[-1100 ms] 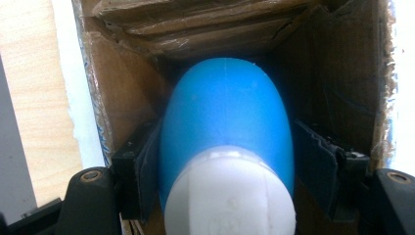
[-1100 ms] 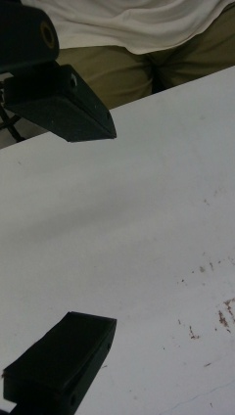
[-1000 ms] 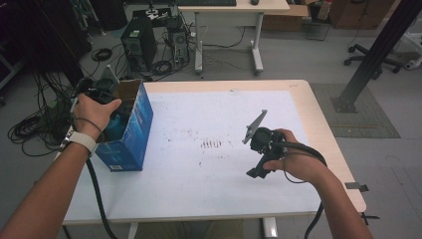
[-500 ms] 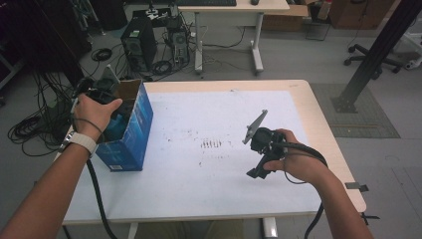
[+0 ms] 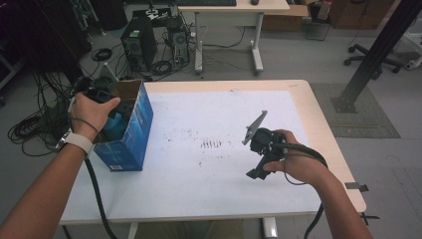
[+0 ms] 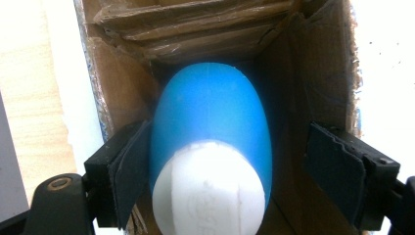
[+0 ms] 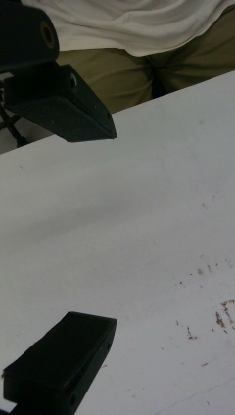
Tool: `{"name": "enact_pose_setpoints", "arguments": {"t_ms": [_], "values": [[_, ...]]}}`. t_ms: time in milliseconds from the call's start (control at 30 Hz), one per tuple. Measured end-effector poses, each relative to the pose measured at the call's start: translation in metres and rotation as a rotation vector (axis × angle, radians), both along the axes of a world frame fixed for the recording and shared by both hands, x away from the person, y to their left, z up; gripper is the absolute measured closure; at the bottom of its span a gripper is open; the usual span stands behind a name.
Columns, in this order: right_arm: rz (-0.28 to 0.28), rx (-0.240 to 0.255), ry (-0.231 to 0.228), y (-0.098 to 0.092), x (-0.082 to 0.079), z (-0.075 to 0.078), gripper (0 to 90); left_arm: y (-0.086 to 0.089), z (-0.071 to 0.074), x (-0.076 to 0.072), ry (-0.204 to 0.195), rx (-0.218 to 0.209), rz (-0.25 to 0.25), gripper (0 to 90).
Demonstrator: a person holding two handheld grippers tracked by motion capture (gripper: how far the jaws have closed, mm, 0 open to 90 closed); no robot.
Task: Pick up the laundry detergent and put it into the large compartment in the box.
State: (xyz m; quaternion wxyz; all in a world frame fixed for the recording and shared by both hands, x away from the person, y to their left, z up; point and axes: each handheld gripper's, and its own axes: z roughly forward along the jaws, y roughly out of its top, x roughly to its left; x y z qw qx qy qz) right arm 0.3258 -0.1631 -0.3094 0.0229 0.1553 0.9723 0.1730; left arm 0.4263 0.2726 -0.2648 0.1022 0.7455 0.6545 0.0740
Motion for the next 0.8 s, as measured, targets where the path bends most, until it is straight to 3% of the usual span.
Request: {"name": "enact_pose_setpoints", "arguments": {"t_ms": [433,800], "values": [[-0.001,-0.004,-0.004,0.002,-0.002,0.003,11.5,0.002,0.007,-0.004,-0.028,-0.025,-0.01,14.2],[-0.002,-0.005,-0.01,0.002,-0.005,0.006,11.5,-0.001,0.024,-0.009,-0.054,-0.033,-0.031,12.4]]}}
